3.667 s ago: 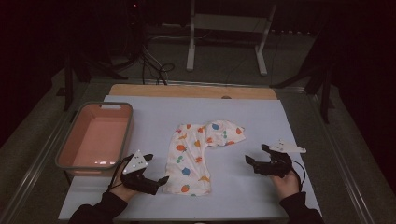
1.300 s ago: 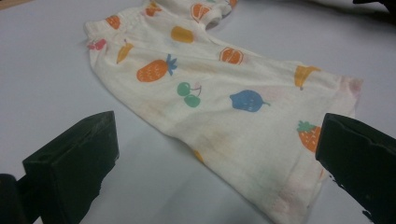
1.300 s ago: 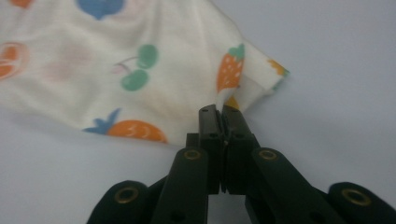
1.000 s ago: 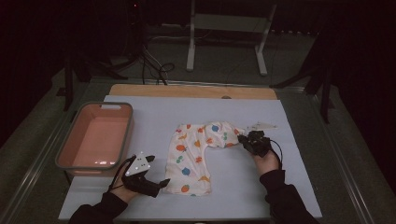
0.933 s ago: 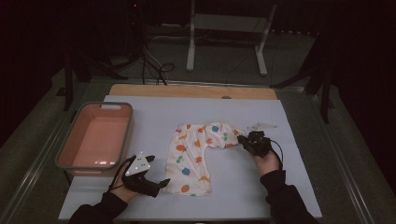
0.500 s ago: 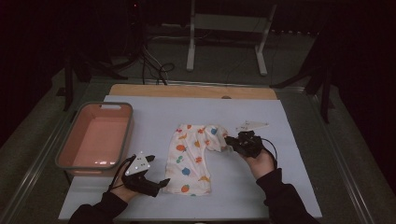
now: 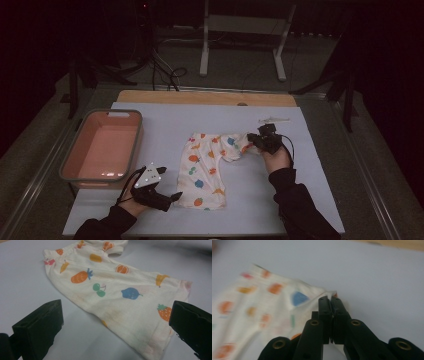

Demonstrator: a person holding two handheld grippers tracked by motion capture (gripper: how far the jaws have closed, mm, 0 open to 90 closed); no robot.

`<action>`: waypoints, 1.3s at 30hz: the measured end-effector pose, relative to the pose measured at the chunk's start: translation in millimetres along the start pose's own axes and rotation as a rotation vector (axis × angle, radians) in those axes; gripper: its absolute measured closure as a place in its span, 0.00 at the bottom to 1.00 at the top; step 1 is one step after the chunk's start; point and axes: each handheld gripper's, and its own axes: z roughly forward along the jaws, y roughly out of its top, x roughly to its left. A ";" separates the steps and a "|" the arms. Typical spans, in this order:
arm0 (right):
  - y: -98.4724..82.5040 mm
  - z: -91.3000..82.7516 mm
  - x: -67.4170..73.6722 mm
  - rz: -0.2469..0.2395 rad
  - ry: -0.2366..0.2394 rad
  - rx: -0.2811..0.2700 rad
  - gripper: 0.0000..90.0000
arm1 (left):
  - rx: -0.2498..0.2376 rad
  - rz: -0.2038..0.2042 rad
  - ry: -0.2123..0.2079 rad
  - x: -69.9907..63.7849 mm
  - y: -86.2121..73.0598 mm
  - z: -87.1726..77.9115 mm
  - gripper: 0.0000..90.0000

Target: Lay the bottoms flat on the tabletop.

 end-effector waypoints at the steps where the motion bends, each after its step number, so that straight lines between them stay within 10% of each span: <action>1: -2.4 4.1 -2.6 0.000 -0.011 0.010 0.97 | -0.001 -0.004 -0.001 0.3 -0.3 0.0 0.01; 10: -16.8 7.1 -32.6 0.071 -0.066 -0.006 0.55 | 0.004 -0.003 -0.005 -0.4 -0.4 0.7 0.01; 19: -51.7 -12.8 -44.8 0.022 -0.083 0.067 0.69 | 0.009 0.002 0.002 -0.4 0.2 0.1 0.01; 30: -55.4 7.9 -34.1 -0.119 -0.050 0.090 0.57 | 0.009 -0.003 -0.003 -0.3 -0.2 1.3 0.01; 35: -45.9 14.5 -27.0 -0.170 -0.010 0.119 0.93 | 0.009 -0.002 -0.006 -0.6 -0.2 1.2 0.01; 39: -46.5 4.7 -9.5 -0.251 0.052 0.147 0.99 | 0.007 0.003 -0.003 -0.6 0.1 0.2 0.01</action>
